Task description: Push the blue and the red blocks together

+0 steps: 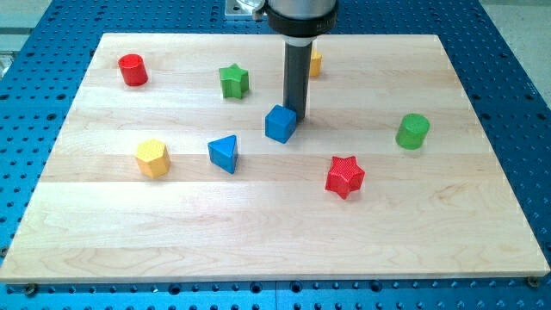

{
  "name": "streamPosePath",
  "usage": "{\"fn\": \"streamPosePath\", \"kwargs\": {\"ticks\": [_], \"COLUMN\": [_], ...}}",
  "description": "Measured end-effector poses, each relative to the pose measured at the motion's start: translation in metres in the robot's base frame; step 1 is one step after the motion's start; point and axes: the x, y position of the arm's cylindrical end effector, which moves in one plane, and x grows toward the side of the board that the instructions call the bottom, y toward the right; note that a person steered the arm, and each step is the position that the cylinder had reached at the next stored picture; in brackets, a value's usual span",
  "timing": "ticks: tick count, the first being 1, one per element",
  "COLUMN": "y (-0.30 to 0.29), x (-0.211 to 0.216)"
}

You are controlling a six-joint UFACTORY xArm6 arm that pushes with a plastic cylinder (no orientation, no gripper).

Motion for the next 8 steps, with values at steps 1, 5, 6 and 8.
{"fn": "streamPosePath", "kwargs": {"ticks": [1,5,6,8], "y": [0.058,0.003,-0.017,-0.181], "x": [0.037,0.113,0.136,0.12]}}
